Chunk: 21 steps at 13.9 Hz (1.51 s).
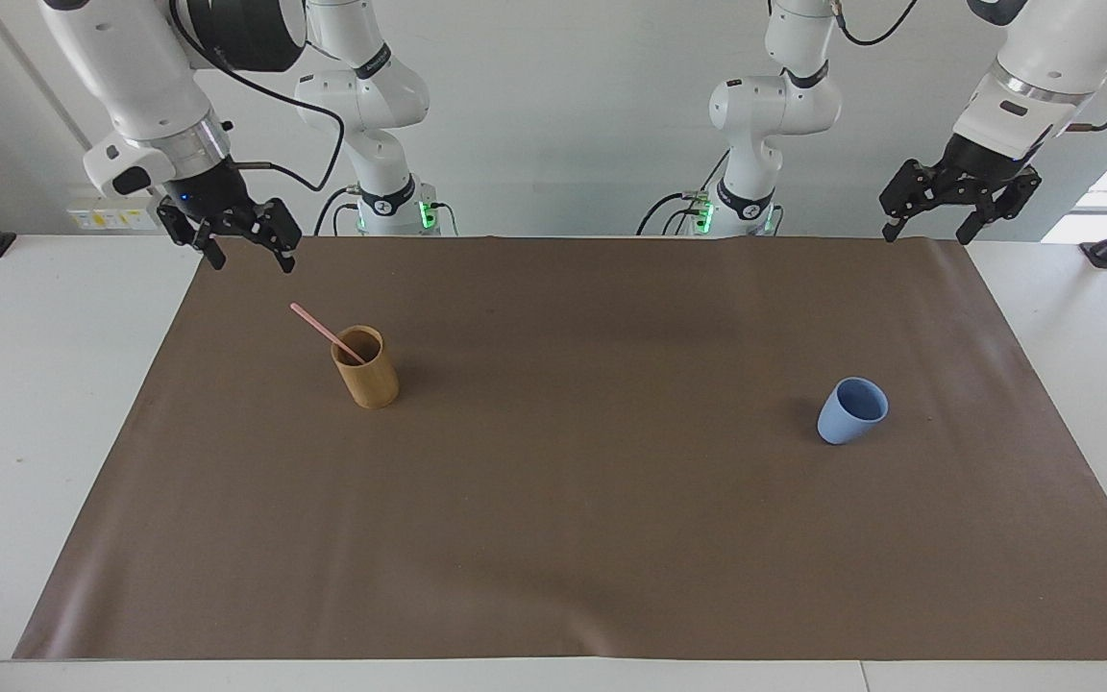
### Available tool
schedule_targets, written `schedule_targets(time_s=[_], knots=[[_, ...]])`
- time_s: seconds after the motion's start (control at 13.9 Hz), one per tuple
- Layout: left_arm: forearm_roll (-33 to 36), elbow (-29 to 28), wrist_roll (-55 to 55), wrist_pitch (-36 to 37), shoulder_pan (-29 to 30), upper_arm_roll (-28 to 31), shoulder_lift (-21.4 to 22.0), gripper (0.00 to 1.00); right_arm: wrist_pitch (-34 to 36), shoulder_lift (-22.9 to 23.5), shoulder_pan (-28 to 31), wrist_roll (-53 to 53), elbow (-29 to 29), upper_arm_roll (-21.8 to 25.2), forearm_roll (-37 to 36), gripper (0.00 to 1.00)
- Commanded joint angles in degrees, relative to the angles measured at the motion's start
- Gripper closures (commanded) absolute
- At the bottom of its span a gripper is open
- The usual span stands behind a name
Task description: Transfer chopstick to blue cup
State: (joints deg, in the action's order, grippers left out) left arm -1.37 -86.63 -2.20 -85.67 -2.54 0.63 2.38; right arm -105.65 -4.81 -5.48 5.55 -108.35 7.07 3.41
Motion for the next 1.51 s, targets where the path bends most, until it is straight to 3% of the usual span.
schedule_targets(time_s=[0.0,0.14,0.29,1.44], knots=[[0.58,0.76,-0.08,0.24,0.52,-0.37,-0.01,0.00,5.75,-1.87,-0.23,0.43,2.84,-0.04,0.20,0.00],[0.67,0.76,0.00,0.33,0.52,-0.37,-0.01,0.00,15.96,-0.21,0.20,0.69,11.37,-0.04,-1.29,0.00],[0.67,0.41,0.18,0.68,0.26,-0.46,0.16,0.00,19.51,-0.20,0.12,0.60,14.39,-0.04,-4.11,0.00],[0.06,0.14,-2.01,-0.20,1.93,-0.28,0.25,0.00,19.17,-0.82,0.47,0.25,13.87,0.22,-4.03,0.00]])
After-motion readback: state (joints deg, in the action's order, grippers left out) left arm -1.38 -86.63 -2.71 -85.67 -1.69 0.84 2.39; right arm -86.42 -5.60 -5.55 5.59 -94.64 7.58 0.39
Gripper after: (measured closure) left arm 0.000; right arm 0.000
